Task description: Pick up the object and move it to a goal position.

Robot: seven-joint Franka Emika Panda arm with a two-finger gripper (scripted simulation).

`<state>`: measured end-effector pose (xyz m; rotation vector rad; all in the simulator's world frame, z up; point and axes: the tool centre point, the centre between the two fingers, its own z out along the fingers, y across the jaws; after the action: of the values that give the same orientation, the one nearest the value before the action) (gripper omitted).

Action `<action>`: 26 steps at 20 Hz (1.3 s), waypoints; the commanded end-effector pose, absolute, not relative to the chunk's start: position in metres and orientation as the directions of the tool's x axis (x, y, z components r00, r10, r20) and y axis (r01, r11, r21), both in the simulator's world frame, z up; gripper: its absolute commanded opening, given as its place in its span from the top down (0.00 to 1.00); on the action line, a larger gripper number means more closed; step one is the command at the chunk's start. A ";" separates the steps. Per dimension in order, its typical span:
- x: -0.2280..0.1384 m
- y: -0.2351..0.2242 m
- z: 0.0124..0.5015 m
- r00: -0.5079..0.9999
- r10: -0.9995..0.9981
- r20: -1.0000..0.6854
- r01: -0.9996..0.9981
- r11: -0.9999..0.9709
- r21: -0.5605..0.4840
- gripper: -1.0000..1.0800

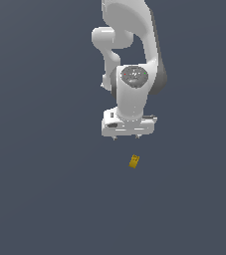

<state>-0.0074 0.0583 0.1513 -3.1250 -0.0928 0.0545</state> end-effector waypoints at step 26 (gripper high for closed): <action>0.045 0.095 0.084 0.925 -0.379 -0.007 -0.379 -0.925 -0.002 0.04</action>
<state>0.0418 0.0934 0.0882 -3.0859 0.5664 0.0146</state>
